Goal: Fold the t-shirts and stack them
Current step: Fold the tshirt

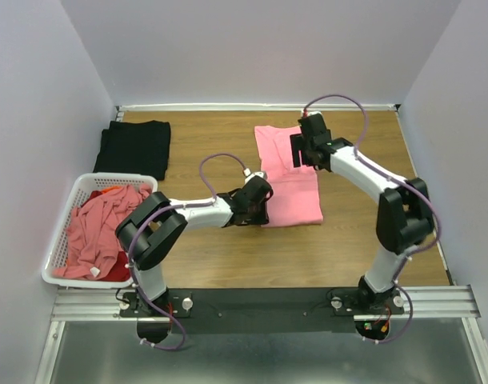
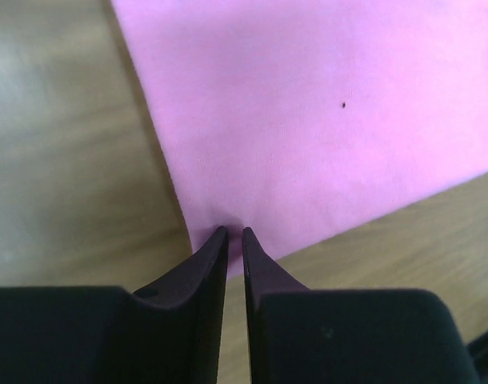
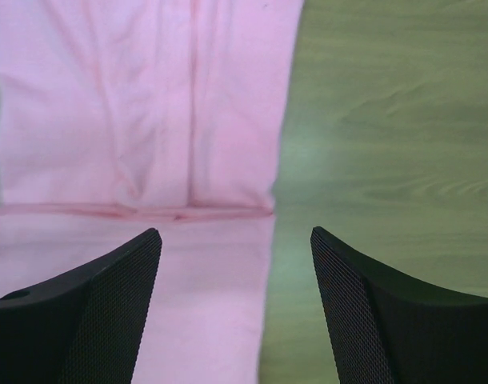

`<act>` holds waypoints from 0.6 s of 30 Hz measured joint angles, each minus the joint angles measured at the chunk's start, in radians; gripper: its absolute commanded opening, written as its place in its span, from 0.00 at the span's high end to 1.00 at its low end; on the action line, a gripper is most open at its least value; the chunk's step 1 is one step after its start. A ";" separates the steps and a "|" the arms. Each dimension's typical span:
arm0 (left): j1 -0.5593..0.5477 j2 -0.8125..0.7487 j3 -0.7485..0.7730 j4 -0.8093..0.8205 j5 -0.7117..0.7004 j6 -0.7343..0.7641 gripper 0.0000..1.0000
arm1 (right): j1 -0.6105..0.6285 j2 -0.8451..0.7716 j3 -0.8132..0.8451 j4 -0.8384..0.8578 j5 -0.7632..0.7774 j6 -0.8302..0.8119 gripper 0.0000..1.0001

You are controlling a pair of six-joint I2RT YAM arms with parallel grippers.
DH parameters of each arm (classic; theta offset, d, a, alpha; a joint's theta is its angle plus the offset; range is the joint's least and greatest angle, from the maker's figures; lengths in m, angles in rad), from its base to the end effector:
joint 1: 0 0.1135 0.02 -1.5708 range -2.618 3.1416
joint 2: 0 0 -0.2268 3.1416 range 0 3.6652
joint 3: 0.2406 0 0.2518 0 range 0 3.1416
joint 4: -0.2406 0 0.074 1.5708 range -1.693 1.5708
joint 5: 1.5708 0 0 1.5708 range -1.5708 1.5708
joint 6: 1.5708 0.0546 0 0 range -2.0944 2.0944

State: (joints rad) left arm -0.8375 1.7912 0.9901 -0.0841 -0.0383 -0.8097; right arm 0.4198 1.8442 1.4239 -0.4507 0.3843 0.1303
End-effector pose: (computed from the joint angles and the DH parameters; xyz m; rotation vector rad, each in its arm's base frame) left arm 0.2454 -0.2692 0.1014 0.0182 2.5750 -0.6407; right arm 0.3821 0.1481 0.1915 -0.1748 2.3624 -0.2083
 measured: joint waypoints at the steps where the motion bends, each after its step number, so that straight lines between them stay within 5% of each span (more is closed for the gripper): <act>1: -0.012 -0.014 -0.016 0.000 0.001 -0.011 0.79 | 0.002 -0.035 -0.033 0.009 -0.034 0.021 0.22; 5: -0.039 -0.080 -0.087 -0.024 0.005 -0.064 0.79 | 0.003 -0.230 -0.214 0.016 -0.244 0.124 0.35; 9: -0.040 -0.124 -0.116 -0.069 0.005 -0.090 0.77 | 0.003 -0.374 -0.381 0.020 -0.405 0.198 0.67; 13: -0.039 -0.181 -0.115 -0.145 0.001 -0.106 0.77 | 0.003 -0.476 -0.537 0.020 -0.520 0.267 0.87; 18: -0.039 -0.242 -0.093 -0.188 -0.004 -0.111 0.77 | 0.003 -0.556 -0.686 0.025 -0.609 0.320 0.95</act>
State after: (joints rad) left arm -0.8764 1.5494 0.8974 -0.2722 -0.0422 -0.9211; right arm 0.4225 1.2881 0.7376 -0.4259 -0.2245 0.4500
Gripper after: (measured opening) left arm 0.231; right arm 0.077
